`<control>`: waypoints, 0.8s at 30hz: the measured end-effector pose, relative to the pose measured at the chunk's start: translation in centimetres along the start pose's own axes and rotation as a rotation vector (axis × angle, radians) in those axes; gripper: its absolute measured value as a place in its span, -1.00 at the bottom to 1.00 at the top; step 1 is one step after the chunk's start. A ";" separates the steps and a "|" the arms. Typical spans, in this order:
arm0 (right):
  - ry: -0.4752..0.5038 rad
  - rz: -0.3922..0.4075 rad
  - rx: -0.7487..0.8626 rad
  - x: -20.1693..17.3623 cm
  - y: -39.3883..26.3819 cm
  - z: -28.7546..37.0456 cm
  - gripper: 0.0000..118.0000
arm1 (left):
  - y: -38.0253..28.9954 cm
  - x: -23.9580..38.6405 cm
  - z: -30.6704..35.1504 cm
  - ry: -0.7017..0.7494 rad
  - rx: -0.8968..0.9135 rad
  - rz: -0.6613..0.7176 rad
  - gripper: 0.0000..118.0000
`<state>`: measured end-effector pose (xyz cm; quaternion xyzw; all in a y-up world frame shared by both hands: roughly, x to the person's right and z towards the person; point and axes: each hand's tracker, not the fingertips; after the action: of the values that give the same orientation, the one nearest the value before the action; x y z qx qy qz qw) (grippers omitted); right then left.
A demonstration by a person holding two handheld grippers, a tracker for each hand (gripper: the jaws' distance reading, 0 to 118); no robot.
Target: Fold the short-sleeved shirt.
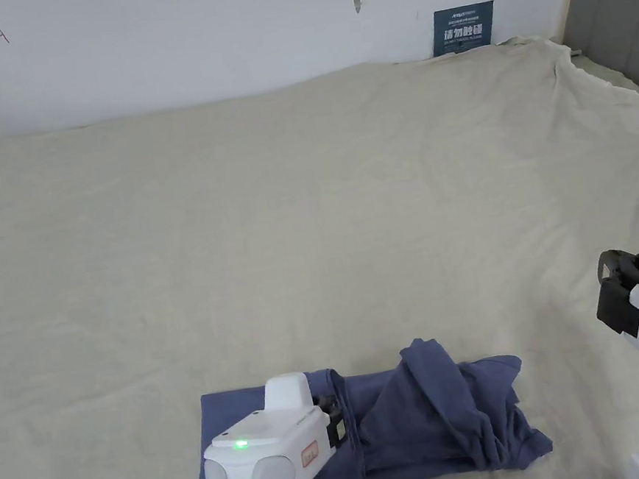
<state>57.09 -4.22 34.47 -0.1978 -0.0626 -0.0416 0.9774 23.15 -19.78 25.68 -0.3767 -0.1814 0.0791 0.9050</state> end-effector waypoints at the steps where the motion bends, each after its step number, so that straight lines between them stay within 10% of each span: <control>1: 0.002 0.003 0.002 -0.1 0.1 -0.1 -1.00 | 0.9 -0.3 1.0 -0.008 0.008 -0.010 -1.00; 10: 0.030 0.014 0.012 -1.6 0.7 -0.3 -1.00 | 6.4 -9.4 6.6 -0.109 -0.076 0.171 -0.89; 17: 0.044 0.026 -0.005 -2.5 0.4 -0.7 -1.00 | 4.5 -16.7 5.3 -0.078 -0.223 0.299 0.61; 24: 0.038 0.037 -0.031 -2.7 0.1 -1.2 -1.00 | 1.4 -20.0 3.4 -0.103 -0.262 0.399 0.57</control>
<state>54.58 -4.49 32.98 -0.2131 -0.0397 -0.0281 0.9758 3.40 -22.10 21.52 -0.5145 -0.1581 0.2511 0.8045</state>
